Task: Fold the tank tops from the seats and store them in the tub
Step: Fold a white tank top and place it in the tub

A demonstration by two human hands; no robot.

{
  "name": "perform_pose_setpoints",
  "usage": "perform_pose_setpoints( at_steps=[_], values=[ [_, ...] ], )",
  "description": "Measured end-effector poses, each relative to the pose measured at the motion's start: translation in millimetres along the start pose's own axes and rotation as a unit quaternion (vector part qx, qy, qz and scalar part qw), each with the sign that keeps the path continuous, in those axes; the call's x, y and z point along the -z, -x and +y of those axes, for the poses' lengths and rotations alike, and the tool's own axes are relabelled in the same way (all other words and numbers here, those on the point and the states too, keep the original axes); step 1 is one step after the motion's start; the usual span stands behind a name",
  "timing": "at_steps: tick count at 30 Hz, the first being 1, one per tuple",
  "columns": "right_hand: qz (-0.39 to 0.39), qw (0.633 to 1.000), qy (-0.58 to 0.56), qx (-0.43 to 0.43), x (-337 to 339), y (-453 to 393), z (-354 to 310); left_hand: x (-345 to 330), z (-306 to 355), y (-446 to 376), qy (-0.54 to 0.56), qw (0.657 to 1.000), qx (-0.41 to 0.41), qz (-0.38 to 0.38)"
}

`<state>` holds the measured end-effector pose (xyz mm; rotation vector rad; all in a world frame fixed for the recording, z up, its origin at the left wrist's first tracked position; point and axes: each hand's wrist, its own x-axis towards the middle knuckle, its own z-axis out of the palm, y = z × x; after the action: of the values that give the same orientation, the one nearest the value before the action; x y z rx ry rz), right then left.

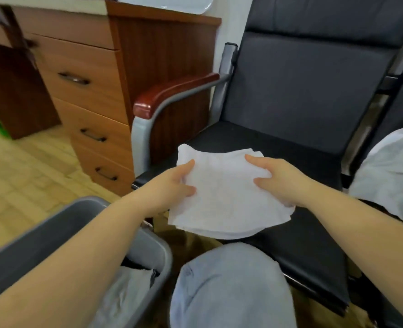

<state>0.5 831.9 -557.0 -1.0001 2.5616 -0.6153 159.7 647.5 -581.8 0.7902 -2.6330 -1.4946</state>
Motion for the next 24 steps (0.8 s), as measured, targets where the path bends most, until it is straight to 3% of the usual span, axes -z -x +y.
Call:
perform_pose_setpoints(
  at_steps=[8, 24],
  values=[
    [-0.089, 0.992, 0.049, 0.075, -69.7, -40.2, -68.0, 42.5, -91.1, 33.1, 0.040, 0.996, 0.053, 0.062],
    [-0.223, 0.952, 0.109, 0.177, -215.7, -47.4, -171.1, 51.4, -239.9, 134.6, 0.146, 0.961, 0.155, 0.177]
  ],
)
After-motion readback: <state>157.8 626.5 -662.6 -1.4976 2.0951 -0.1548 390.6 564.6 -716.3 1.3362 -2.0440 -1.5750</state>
